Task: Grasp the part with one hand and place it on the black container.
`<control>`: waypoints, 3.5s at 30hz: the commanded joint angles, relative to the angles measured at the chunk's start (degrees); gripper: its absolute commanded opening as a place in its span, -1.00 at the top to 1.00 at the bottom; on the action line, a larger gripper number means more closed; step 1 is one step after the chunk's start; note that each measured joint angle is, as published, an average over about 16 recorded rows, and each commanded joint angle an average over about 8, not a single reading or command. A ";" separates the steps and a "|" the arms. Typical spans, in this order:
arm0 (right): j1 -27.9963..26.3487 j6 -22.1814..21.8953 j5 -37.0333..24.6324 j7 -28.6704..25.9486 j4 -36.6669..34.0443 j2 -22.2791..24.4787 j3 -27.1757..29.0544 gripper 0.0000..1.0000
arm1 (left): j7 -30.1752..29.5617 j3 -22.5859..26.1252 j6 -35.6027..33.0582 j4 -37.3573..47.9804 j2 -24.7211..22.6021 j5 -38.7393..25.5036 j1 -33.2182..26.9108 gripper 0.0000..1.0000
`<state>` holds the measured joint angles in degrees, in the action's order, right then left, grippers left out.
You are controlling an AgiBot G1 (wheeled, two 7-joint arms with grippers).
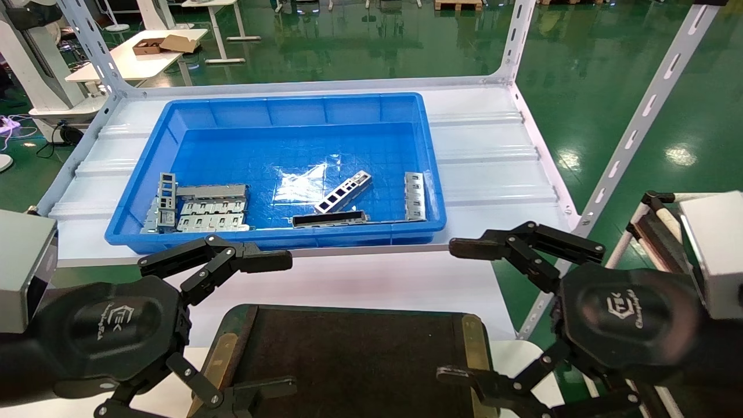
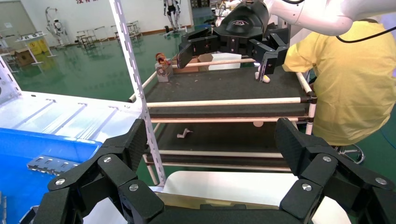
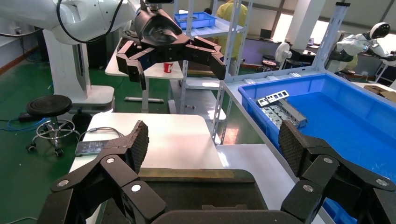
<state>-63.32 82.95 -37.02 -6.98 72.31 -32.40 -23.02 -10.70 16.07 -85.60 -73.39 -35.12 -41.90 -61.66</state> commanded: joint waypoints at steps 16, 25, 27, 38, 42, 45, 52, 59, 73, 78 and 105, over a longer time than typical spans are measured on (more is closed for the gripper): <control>0.00 0.00 0.00 0.00 0.00 0.00 0.00 -1.00 | 0.00 0.00 0.00 0.00 0.00 0.00 0.00 -1.00; 0.00 0.00 0.00 0.00 0.00 0.00 0.00 -1.00 | 0.00 0.00 0.00 0.00 0.00 0.00 0.00 -1.00; 0.00 0.00 0.00 0.00 0.00 0.00 0.00 -1.00 | 0.00 0.00 0.00 0.00 0.00 0.00 0.00 -1.00; 0.00 0.00 0.00 0.00 -0.01 0.00 0.00 -1.00 | -0.20 0.08 1.26 0.06 -0.43 -0.53 -0.22 -1.00; -0.01 0.00 0.00 0.00 -0.01 0.00 0.00 -1.00 | -0.56 0.52 4.74 -0.13 -1.42 -2.71 -0.57 -1.00; -0.01 0.01 0.00 0.00 -0.01 0.00 -0.01 -1.00 | -1.25 1.25 8.93 -0.30 -2.74 -5.56 -1.09 -1.00; -0.01 0.01 0.00 0.01 -0.01 0.00 -0.01 -1.00 | -4.70 5.18 19.63 1.49 -8.03 -15.55 -5.03 -1.00; -0.01 0.01 0.00 0.01 -0.01 0.00 -0.01 -1.00 | -7.79 11.19 28.61 10.52 -16.70 -28.06 -12.72 -1.00; -0.01 0.00 0.01 0.01 -0.01 0.00 -0.01 0.89 | -5.83 18.42 40.87 39.77 -35.29 -42.45 -26.11 0.38; -0.01 0.00 0.01 0.01 -0.01 0.00 -0.02 1.00 | -3.03 18.61 42.56 46.81 -38.92 -42.83 -28.04 1.00; -0.01 0.00 0.01 0.01 -0.01 0.00 -0.02 1.00 | 5.55 19.14 45.82 61.14 -42.42 -38.00 -30.89 1.00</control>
<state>-63.34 82.95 -37.01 -6.97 72.29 -32.40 -23.04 -5.32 35.21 -39.86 -12.36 -77.51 -79.86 -92.53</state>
